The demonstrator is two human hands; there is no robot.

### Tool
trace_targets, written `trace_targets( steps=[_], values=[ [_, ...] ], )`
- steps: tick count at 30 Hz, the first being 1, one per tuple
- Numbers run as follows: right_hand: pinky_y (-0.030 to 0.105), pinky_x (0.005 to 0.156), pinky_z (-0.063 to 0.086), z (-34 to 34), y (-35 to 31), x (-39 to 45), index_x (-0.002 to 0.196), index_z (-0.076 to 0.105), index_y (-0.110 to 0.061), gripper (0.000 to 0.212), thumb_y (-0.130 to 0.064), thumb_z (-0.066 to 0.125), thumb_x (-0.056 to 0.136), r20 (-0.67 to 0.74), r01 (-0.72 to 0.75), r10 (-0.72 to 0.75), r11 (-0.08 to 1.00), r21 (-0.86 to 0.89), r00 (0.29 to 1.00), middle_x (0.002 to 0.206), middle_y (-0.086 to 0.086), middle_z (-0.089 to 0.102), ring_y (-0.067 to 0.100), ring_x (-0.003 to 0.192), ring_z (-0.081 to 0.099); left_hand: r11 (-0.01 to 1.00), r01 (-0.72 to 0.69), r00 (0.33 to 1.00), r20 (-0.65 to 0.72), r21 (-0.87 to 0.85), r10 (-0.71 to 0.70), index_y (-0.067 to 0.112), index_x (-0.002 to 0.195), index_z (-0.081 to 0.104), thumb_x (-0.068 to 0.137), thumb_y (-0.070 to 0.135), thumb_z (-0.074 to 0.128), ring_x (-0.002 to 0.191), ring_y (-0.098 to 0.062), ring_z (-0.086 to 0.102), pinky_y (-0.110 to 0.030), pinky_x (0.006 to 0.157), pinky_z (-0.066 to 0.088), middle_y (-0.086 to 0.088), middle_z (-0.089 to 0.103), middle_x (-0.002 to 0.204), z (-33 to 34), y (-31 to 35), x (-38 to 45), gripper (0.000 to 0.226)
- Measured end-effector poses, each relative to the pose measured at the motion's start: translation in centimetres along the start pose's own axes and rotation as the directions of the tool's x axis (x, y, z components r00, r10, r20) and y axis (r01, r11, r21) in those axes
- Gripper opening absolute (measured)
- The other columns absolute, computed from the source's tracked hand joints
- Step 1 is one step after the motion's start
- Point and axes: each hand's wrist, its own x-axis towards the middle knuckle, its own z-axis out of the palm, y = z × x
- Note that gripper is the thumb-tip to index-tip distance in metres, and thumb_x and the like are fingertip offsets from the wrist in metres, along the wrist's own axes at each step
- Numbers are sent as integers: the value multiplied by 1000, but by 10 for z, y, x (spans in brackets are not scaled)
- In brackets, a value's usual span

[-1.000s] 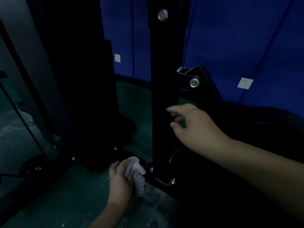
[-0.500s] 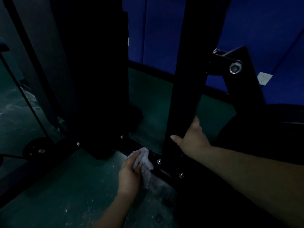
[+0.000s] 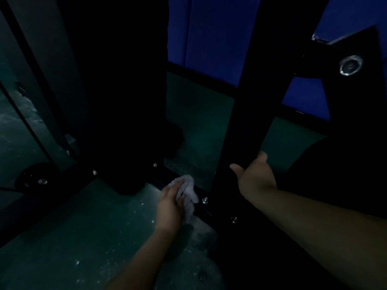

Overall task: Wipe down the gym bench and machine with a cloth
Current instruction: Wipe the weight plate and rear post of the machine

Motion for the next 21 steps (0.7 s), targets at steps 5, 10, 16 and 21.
trace_targets(
  steps=[5, 10, 16, 21],
  values=[
    [32, 74, 43, 4, 1, 1, 125, 32, -12, 39, -24, 54, 96, -28, -30, 33, 996, 84, 999, 87, -4, 53, 16, 78, 45, 950, -224, 948, 275, 220, 160, 42, 134, 44, 93, 38, 50, 125, -25, 47, -39, 103, 42, -2, 47, 140, 65, -16, 14, 42],
    [38, 81, 48, 6, 3, 7, 116, 32, -14, 35, -25, 58, 94, -41, -33, 36, 997, 71, 999, 86, -3, 48, 21, 85, 51, 814, -295, 886, 463, 500, 36, 17, 150, 20, 98, 26, 41, 127, -31, 31, -33, 103, 31, -10, 26, 151, 77, -27, 31, 57],
    [34, 75, 44, 2, 1, 8, 110, 32, -15, 40, -28, 64, 90, -7, -38, 38, 996, 77, 999, 97, 2, 47, 23, 86, 50, 744, -189, 960, 279, 641, 4, 19, 145, 33, 99, 30, 42, 129, -31, 33, -37, 105, 35, -14, 32, 145, 14, -71, 79, 48],
    [26, 70, 33, 0, 1, 6, 119, 34, -11, 42, -25, 62, 91, 7, -44, 43, 994, 104, 999, 116, 9, 55, 18, 84, 43, 772, -279, 953, 266, 571, 148, 45, 120, 54, 83, 71, 43, 114, -29, 55, -49, 99, 45, -7, 55, 130, 18, -90, 78, 46]
  ],
)
